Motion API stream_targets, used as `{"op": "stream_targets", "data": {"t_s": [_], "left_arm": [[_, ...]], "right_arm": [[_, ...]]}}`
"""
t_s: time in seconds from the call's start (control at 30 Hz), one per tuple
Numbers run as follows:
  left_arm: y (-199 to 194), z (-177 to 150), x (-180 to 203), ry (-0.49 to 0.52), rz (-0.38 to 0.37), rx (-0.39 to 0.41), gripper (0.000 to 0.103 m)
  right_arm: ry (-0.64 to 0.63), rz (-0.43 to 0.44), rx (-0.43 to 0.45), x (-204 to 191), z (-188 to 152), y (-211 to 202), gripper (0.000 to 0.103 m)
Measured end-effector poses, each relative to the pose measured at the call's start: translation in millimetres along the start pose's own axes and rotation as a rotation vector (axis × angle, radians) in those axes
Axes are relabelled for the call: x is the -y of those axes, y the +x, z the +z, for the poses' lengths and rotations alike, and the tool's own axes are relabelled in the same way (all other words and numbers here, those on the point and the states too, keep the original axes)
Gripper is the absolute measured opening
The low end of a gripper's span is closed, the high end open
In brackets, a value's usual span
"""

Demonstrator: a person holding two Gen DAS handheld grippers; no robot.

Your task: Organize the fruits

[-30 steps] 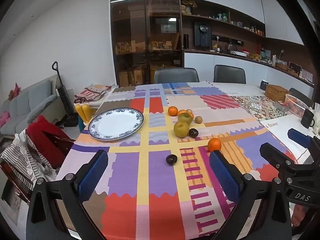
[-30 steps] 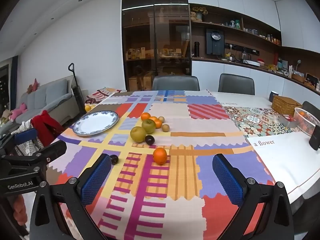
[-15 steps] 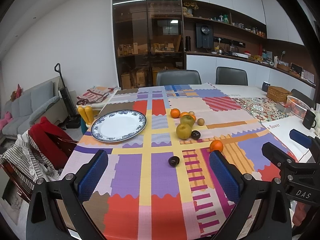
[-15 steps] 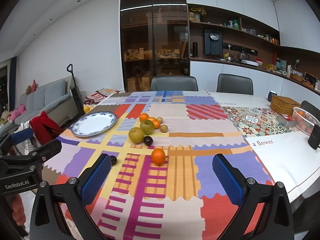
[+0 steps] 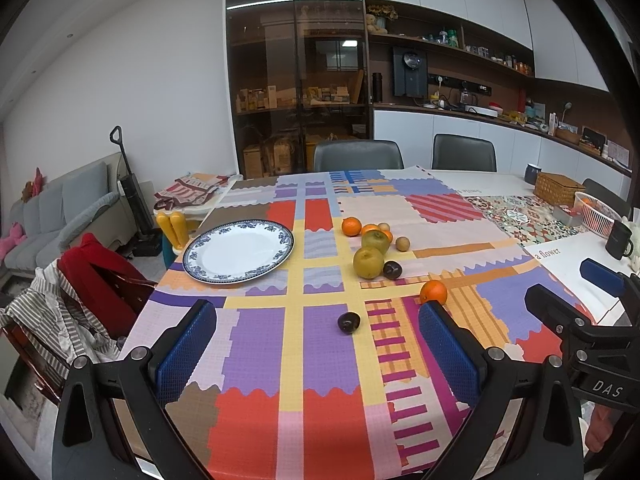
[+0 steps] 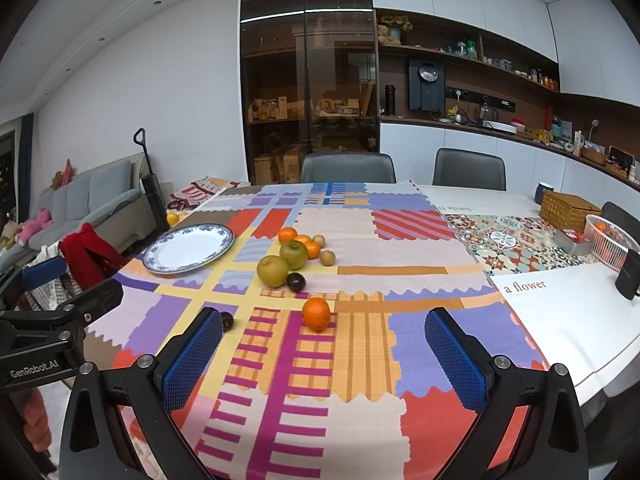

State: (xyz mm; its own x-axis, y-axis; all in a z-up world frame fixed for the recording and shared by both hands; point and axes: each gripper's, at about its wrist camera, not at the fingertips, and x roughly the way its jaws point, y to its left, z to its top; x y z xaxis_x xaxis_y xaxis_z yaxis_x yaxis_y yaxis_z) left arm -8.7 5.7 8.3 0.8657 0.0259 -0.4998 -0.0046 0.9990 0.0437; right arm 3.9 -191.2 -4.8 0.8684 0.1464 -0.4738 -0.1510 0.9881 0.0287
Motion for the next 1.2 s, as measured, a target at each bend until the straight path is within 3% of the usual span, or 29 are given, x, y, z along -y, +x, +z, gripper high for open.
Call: {"op": "stream_targets", "data": {"t_s": [1.2], "left_arm": [[0.6, -1.8, -1.2, -0.001, 0.001, -0.006, 0.103]], "right_arm": [[-0.004, 0.003, -0.002, 0.7, 0.8, -1.9, 0.102]]}}
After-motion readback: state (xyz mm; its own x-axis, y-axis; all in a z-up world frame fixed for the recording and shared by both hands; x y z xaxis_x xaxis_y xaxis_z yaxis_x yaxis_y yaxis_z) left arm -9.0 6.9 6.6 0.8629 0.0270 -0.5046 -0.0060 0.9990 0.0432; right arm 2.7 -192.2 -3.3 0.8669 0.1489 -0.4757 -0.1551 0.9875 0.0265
